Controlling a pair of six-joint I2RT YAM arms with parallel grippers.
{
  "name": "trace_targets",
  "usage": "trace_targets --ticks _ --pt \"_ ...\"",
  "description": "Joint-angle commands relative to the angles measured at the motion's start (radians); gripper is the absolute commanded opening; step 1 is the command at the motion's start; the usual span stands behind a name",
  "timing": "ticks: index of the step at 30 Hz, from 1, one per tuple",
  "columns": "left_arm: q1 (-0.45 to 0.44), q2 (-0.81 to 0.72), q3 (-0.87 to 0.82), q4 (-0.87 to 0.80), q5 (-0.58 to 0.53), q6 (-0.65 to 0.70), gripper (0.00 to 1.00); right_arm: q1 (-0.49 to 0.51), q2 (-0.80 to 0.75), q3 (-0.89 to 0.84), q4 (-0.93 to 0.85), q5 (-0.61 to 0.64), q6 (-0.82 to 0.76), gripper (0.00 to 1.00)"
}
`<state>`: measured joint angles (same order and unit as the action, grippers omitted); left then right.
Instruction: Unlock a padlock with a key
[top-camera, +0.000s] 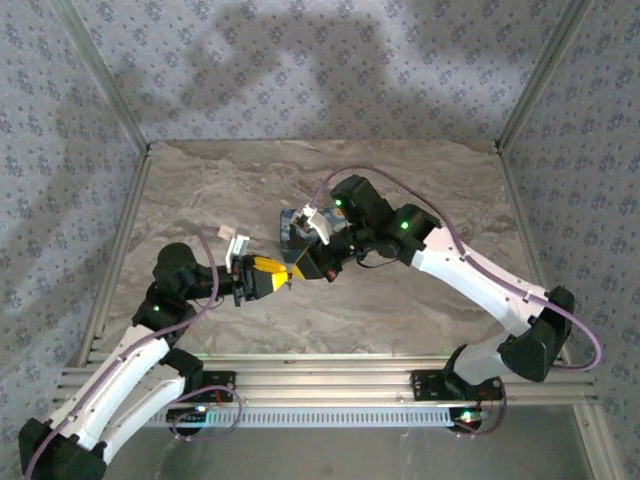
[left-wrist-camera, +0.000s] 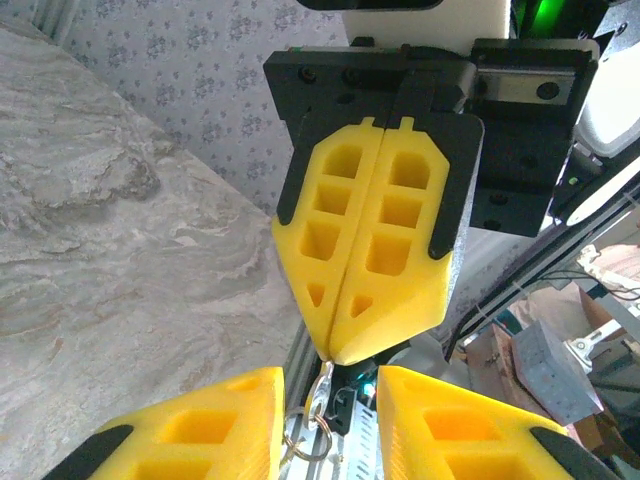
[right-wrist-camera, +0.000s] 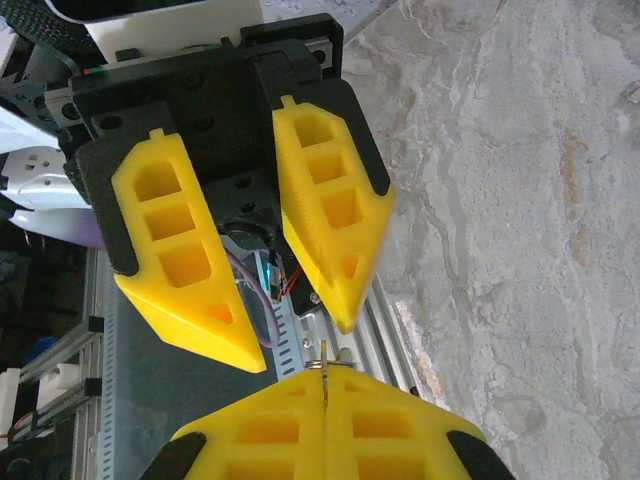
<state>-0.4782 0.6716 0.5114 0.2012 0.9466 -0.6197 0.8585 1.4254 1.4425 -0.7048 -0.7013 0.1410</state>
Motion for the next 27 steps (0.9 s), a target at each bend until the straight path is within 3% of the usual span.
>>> trace_targets --ticks 1,7,19,24,27 --pt "-0.005 0.007 -0.006 0.007 0.007 0.030 0.30 -0.006 0.000 0.022 -0.006 -0.036 -0.015 0.00" --pt "-0.008 0.029 -0.002 0.036 0.024 0.008 0.23 -0.007 0.000 0.018 0.006 -0.040 -0.009 0.00" --pt "-0.027 0.039 0.006 0.046 0.032 0.005 0.21 -0.006 0.000 0.015 0.013 -0.043 -0.004 0.00" --pt "-0.031 0.041 0.007 0.035 0.034 0.006 0.01 -0.009 -0.003 0.015 0.017 -0.047 0.000 0.00" --pt "-0.039 0.013 0.006 0.009 0.011 0.034 0.00 -0.009 -0.003 0.013 0.023 -0.051 0.005 0.00"
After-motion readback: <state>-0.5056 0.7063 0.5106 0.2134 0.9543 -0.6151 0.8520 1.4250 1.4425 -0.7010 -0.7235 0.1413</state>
